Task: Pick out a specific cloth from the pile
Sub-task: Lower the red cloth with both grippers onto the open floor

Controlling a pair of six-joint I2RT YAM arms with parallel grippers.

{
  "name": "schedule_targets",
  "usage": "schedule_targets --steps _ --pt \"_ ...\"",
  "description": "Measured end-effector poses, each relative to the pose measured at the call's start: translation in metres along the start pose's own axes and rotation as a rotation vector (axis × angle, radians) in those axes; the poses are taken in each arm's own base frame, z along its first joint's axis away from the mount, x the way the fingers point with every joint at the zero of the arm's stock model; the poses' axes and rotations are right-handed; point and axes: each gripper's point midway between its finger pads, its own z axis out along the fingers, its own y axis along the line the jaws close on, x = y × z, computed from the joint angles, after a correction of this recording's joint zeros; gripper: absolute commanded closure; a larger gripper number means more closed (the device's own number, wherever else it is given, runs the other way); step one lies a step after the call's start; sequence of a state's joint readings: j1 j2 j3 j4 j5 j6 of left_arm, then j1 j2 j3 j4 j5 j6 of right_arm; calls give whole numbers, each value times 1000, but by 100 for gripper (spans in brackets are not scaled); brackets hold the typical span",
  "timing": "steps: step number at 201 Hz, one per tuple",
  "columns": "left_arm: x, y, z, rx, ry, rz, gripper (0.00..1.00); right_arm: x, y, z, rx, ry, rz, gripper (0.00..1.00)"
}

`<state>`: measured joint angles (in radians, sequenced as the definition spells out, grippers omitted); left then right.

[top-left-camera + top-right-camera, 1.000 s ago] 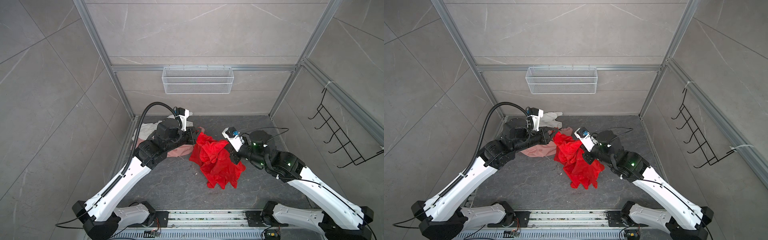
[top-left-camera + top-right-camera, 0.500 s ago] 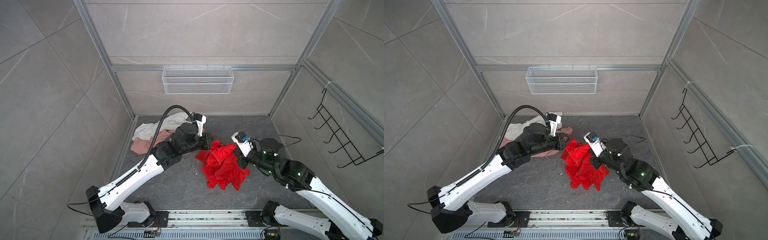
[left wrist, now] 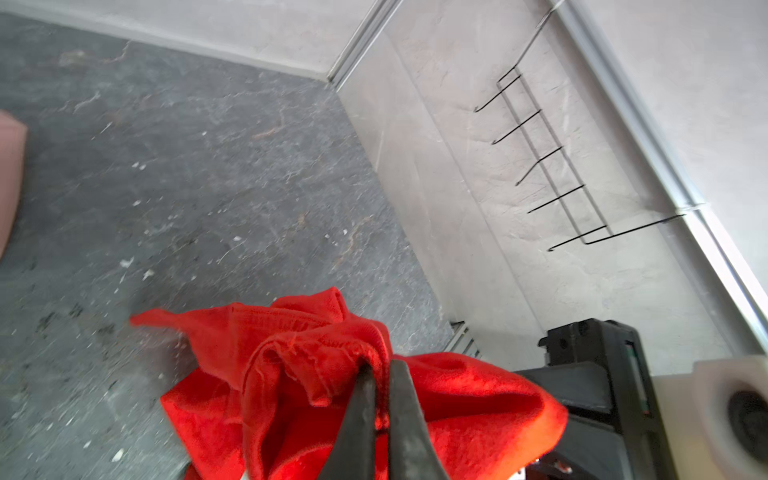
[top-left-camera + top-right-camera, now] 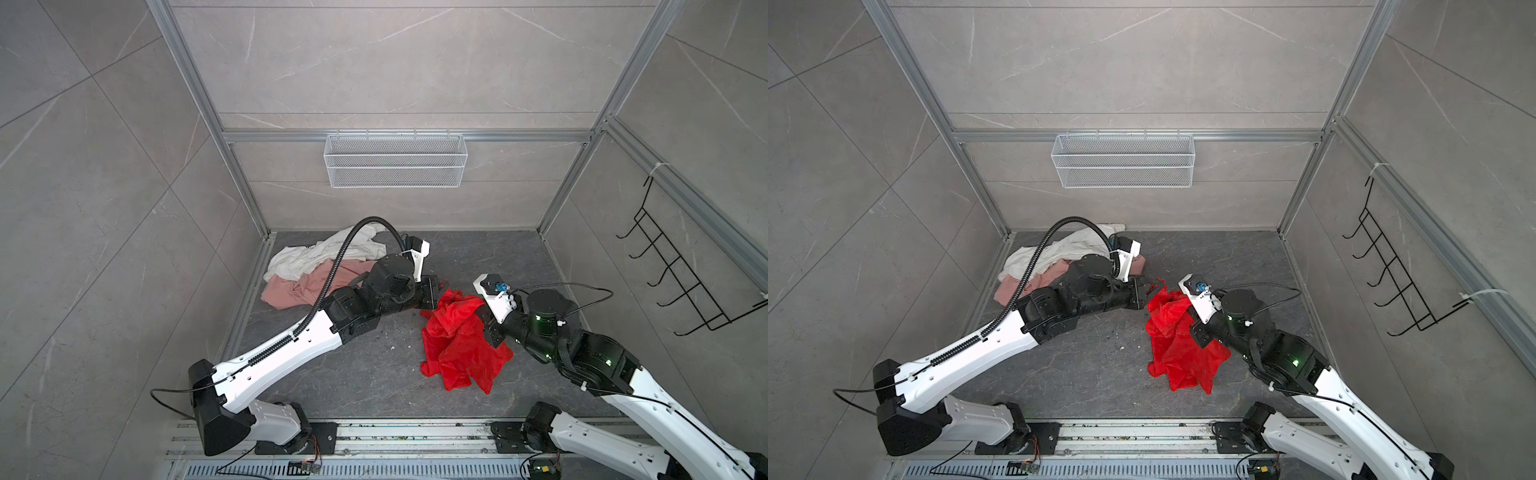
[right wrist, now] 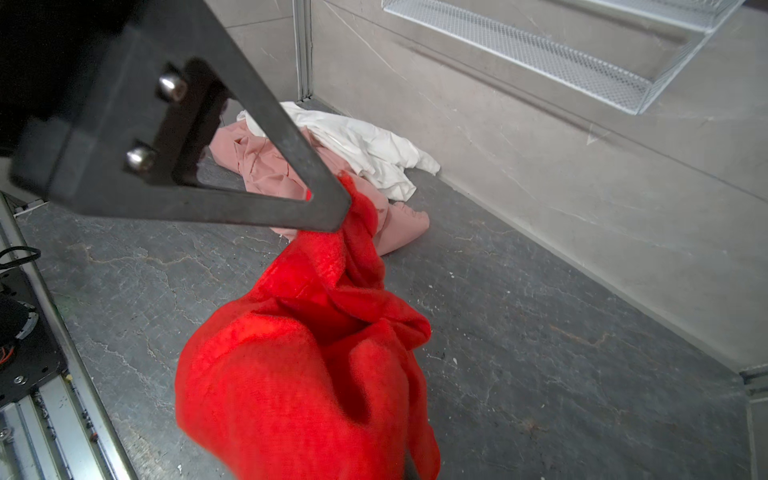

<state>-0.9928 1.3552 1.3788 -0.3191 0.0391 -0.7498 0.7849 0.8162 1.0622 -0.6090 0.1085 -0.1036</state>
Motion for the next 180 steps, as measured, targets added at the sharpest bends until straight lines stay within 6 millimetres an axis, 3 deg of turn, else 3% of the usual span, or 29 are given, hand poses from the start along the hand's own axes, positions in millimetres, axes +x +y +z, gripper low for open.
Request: schedule_targets --steps 49,78,134,180 --pt "40 52 -16 -137 46 -46 100 17 5 17 -15 61 15 100" --pt "53 75 -25 -186 56 -79 100 19 10 28 -34 80 26 100" --pt "86 134 -28 -302 104 -162 100 25 17 52 -58 98 67 100" --pt "117 171 -26 -364 172 -204 100 50 26 83 -83 157 119 94"
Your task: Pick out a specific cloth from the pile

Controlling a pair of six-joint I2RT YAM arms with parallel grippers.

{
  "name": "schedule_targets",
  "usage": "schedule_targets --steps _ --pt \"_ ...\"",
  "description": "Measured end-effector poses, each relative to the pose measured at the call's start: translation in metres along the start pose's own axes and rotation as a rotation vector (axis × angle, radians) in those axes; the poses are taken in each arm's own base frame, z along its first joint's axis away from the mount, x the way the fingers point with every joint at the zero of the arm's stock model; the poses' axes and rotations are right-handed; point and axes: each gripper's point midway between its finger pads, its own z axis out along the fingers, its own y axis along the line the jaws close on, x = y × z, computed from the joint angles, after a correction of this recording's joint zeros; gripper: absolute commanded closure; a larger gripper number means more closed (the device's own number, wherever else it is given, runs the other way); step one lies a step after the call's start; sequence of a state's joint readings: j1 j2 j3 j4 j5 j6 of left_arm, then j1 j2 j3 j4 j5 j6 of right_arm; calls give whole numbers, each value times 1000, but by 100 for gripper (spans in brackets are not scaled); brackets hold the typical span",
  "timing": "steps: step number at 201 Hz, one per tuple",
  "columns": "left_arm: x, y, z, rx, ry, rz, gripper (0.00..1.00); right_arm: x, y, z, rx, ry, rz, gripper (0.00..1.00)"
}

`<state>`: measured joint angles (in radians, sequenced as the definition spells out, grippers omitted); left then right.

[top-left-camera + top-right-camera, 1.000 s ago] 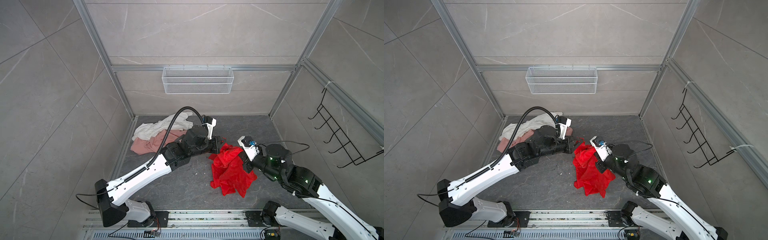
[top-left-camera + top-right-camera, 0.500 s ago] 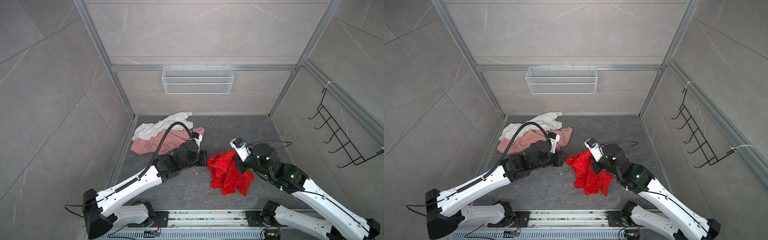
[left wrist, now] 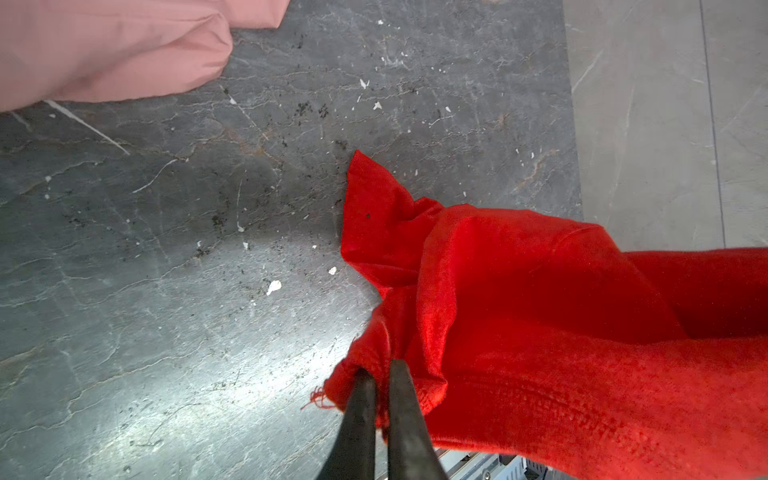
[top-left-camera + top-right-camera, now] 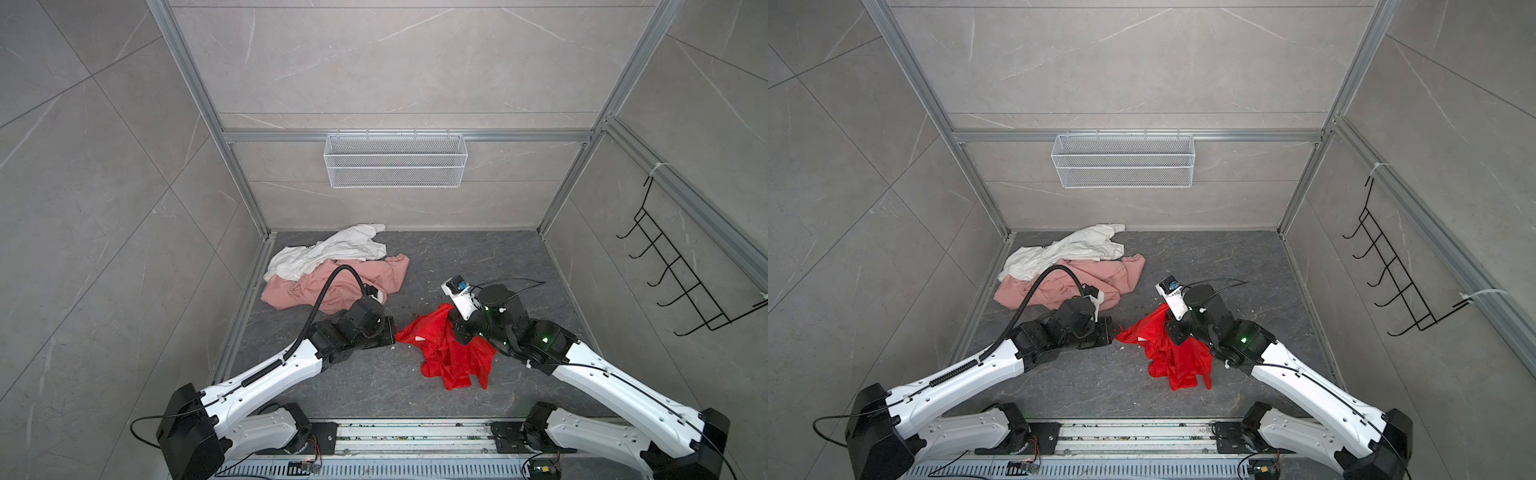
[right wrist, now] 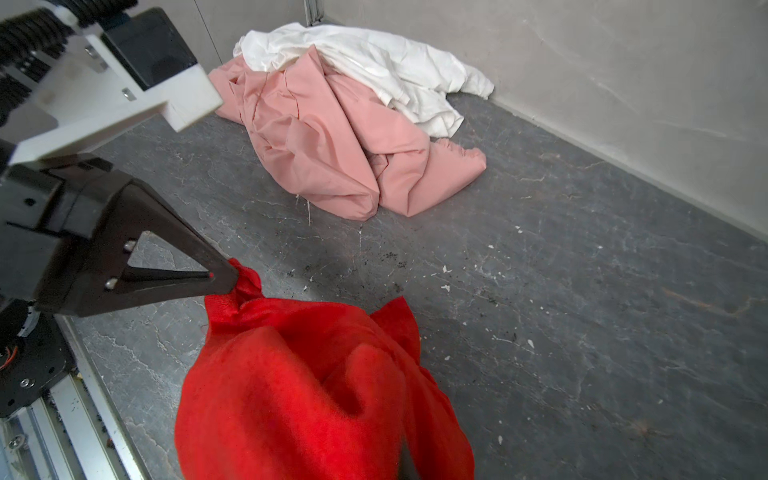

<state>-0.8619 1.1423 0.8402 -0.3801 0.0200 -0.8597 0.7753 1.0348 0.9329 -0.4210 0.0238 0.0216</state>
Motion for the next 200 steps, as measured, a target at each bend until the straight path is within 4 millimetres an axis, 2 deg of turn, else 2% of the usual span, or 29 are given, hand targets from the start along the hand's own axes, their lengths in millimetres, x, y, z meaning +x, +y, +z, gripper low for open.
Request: schedule_targets --steps 48,70,120,165,200 --pt "19 14 10 -9 58 16 100 19 1 36 -33 59 55 89" --pt "31 33 17 -43 92 15 100 26 1 52 -47 81 81 79" --pt "60 71 37 -113 189 -1 100 44 -6 83 -68 140 121 72" --pt "72 78 54 -115 248 12 100 73 -16 106 -73 203 160 67" --pt "81 86 58 -115 259 17 100 95 -23 120 -78 247 199 56"
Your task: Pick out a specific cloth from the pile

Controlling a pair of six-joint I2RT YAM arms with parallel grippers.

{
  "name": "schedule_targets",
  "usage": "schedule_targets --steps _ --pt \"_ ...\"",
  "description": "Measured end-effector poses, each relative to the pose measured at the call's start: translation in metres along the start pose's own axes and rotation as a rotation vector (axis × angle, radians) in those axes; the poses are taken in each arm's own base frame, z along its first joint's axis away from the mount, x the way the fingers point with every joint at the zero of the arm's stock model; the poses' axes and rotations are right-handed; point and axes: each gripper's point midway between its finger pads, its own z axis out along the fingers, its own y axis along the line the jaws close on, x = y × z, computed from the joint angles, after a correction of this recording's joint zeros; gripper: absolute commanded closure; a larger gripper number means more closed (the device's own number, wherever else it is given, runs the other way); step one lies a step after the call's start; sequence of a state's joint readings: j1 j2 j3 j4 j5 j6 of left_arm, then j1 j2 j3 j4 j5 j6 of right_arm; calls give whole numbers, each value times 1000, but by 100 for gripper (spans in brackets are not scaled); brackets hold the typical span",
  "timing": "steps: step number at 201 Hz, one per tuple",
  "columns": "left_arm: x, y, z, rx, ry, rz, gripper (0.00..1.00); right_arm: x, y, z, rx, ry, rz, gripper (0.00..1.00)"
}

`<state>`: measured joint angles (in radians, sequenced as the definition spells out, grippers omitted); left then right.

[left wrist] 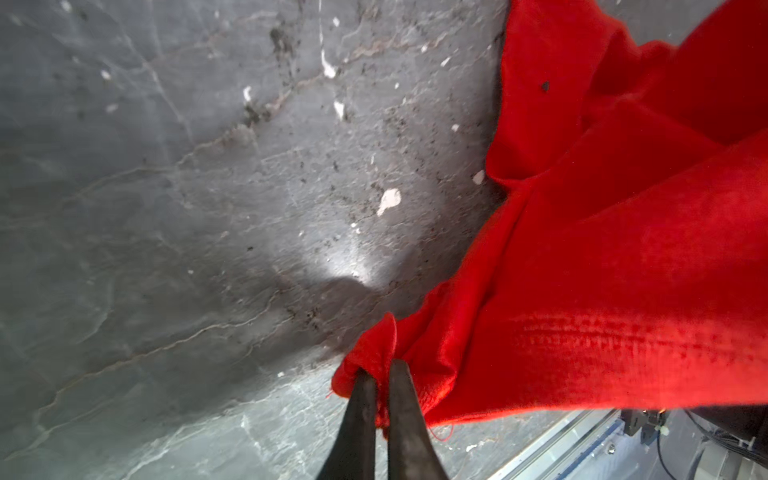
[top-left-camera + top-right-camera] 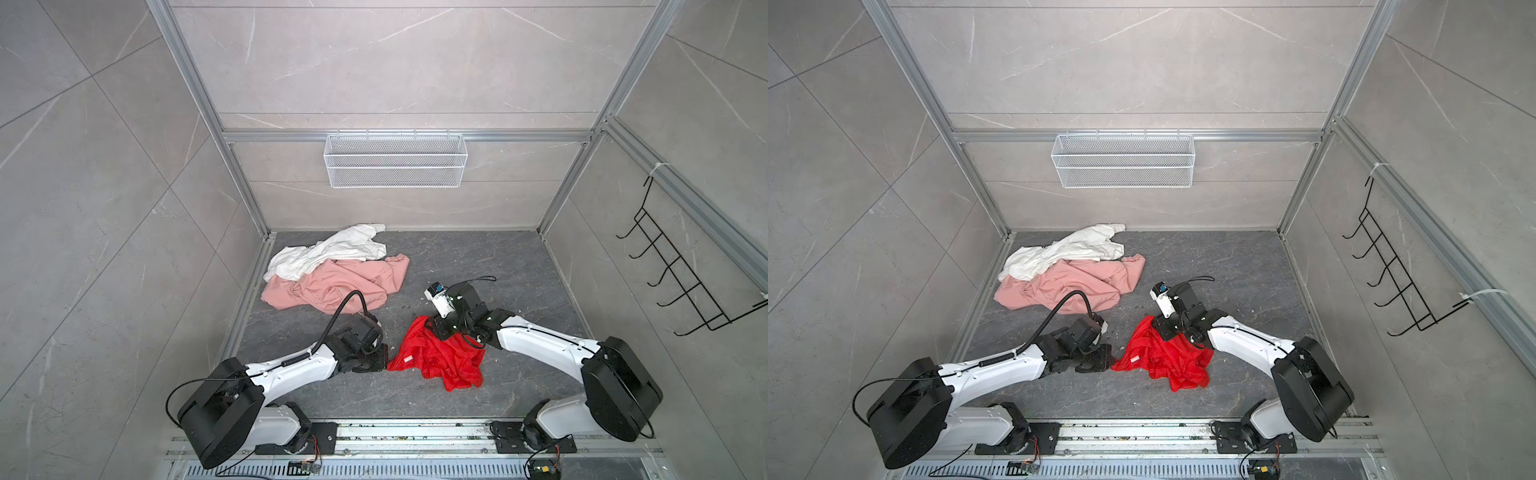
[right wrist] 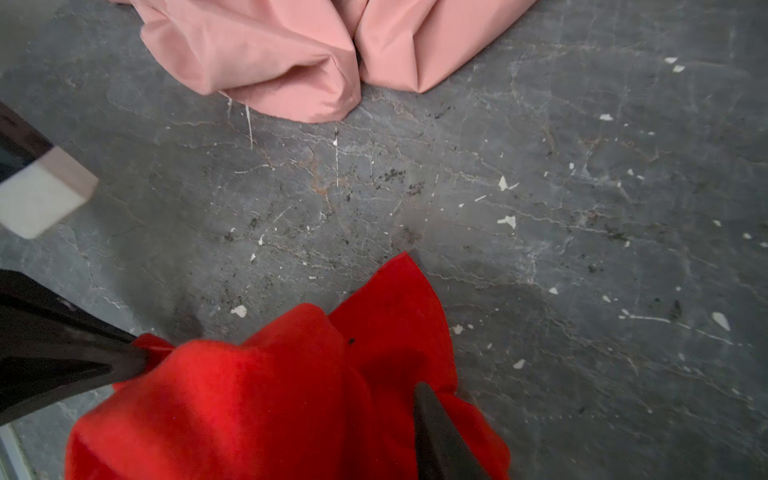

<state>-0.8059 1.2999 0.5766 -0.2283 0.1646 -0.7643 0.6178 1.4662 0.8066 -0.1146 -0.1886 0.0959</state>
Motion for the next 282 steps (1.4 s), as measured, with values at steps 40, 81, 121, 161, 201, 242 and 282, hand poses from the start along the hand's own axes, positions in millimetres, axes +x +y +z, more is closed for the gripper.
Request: schedule_targets --steps 40,81,121,161,201,242,282 --pt "-2 0 5 3 -2 14 100 4 -13 8 10 -1 26 48" --pt "0 3 7 1 -7 23 70 9 -16 10 14 3 34 34" --pt "-10 10 -18 -49 -97 41 0 -9 -13 -27 48 -46 38 5" --pt "-45 24 -88 -146 -392 43 0 -63 -22 -125 209 -355 14 0" --pt "-77 76 -148 -455 -726 7 1 -48 -87 -159 595 -507 59 5" --pt "-81 122 -141 -657 -876 169 0 44 -161 -110 862 -349 34 0" --pt "-109 145 -147 -739 -870 283 0 71 -210 -111 979 -446 143 2"
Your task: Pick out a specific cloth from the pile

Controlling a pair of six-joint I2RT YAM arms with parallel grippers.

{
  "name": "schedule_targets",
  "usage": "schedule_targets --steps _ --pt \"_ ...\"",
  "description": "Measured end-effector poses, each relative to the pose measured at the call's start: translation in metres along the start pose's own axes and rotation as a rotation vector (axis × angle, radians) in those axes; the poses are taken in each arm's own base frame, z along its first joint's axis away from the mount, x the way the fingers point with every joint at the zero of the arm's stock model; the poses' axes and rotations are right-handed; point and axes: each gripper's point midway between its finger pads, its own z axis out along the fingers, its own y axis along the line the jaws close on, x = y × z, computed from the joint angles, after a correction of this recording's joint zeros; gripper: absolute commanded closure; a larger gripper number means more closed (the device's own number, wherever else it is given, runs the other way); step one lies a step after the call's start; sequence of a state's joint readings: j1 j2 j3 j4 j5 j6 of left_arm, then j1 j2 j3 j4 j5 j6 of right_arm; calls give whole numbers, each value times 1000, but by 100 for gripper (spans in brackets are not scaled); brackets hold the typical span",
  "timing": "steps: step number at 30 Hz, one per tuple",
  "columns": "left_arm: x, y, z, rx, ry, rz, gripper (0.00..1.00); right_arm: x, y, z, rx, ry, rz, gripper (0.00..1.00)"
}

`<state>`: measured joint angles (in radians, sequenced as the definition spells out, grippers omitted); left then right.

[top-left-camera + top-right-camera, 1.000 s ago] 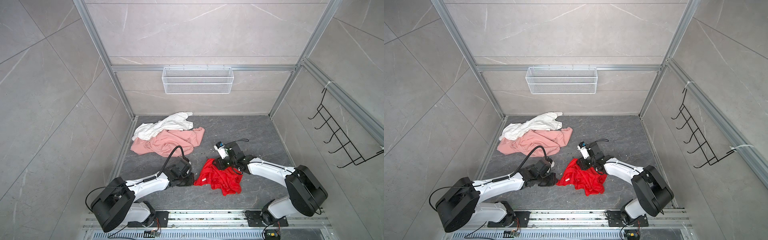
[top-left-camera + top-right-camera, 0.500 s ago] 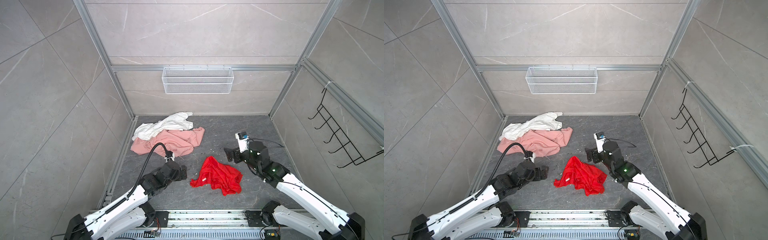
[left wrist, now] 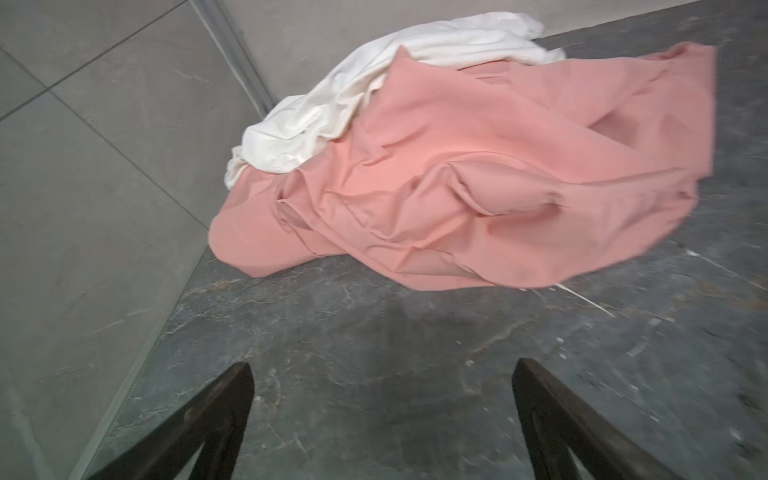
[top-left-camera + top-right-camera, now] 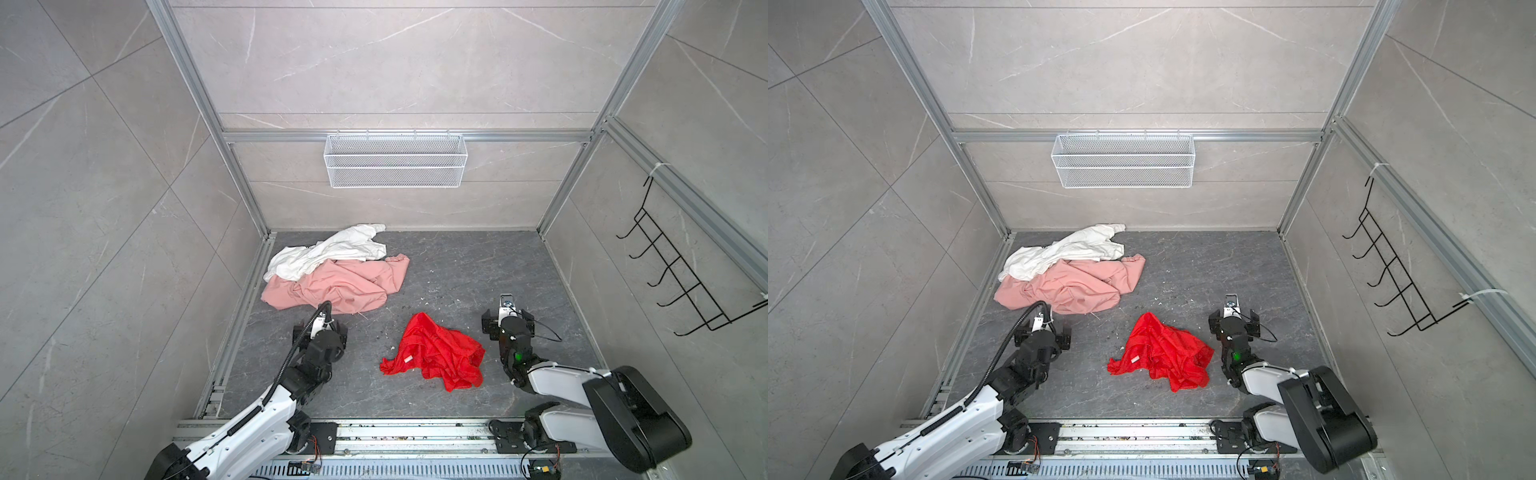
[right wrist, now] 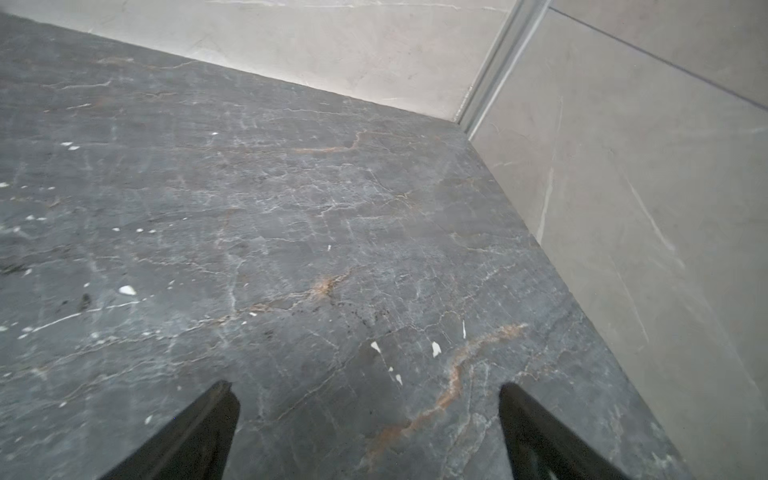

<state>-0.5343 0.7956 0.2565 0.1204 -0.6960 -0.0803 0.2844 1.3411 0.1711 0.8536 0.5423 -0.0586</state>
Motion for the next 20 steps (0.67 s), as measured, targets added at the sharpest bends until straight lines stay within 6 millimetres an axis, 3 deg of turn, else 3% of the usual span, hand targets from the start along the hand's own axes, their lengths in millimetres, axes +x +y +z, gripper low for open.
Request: schedule_targets --steps 4,8,12,20 --pt "4 30 25 -67 35 -54 0 0 -9 19 30 -8 61 0" --pt "24 42 54 -103 118 -79 0 -29 -10 29 7 -77 136 0" --pt "39 41 70 -87 169 -84 1 -32 -7 40 -16 -77 155 0" --pt "13 26 89 30 100 -98 1 -29 -1 41 -45 -65 153 0"
